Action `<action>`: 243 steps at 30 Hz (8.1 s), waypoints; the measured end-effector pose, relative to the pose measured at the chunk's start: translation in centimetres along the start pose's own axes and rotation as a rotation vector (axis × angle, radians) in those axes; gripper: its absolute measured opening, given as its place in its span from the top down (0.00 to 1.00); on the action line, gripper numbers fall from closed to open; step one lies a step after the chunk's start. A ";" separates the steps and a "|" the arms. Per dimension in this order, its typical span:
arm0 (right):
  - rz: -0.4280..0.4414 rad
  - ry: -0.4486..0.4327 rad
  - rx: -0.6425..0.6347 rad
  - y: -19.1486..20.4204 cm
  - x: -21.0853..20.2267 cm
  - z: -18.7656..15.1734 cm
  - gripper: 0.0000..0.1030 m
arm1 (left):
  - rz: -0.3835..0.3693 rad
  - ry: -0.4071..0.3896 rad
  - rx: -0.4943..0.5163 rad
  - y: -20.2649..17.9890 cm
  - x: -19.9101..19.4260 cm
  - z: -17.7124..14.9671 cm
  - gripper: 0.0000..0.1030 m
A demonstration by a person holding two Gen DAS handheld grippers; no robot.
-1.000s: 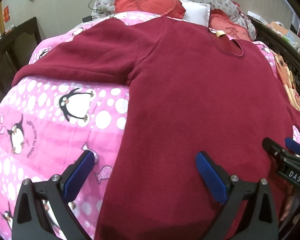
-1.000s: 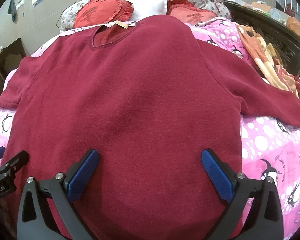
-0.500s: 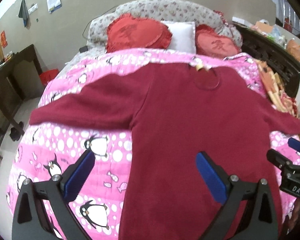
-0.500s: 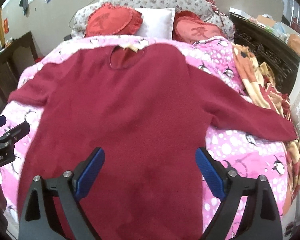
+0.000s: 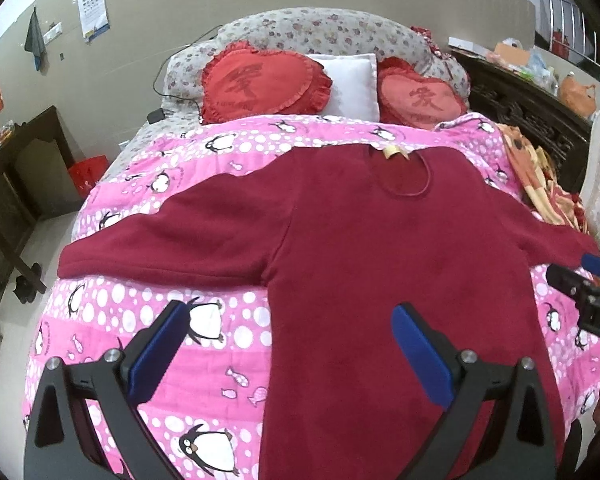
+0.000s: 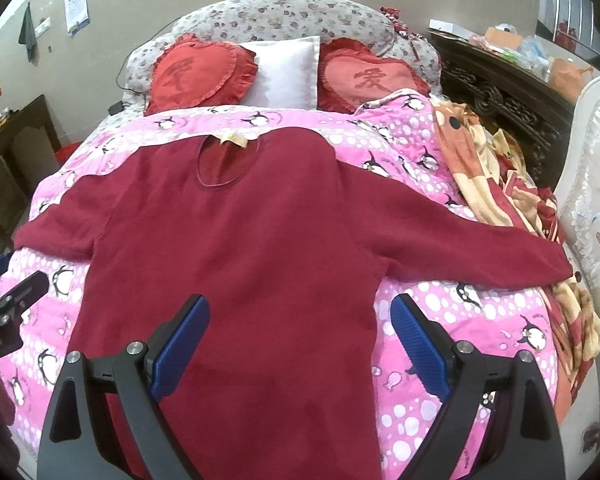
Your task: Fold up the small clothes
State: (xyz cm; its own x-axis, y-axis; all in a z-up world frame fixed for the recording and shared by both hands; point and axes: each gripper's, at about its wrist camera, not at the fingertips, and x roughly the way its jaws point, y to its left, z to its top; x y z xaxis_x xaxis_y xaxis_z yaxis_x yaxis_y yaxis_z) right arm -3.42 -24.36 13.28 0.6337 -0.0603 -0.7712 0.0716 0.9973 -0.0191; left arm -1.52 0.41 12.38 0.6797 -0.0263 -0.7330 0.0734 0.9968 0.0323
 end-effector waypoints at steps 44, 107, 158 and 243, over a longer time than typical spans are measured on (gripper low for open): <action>0.093 0.090 -0.069 7.2 8.7 1.6 0.28 | 0.185 0.051 -0.389 19.1 6.5 1.3 0.01; 0.142 0.082 -0.026 8.4 10.2 2.0 0.28 | 0.160 0.000 -0.178 9.1 7.4 2.7 0.09; 0.103 0.101 -0.132 11.5 11.1 1.7 0.28 | 0.117 0.089 -0.699 26.6 9.4 0.0 0.14; 0.187 -0.026 -0.066 2.4 10.9 5.5 1.00 | -0.009 0.107 -0.015 1.0 11.5 1.3 0.04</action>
State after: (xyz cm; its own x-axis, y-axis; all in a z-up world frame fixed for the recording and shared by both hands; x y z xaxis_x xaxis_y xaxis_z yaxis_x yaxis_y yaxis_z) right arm 7.89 -22.84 8.36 0.6513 0.1262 -0.7483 -0.0997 0.9918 0.0805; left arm 7.28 0.99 4.89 0.5976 -0.0273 -0.8014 0.0677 0.9976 0.0165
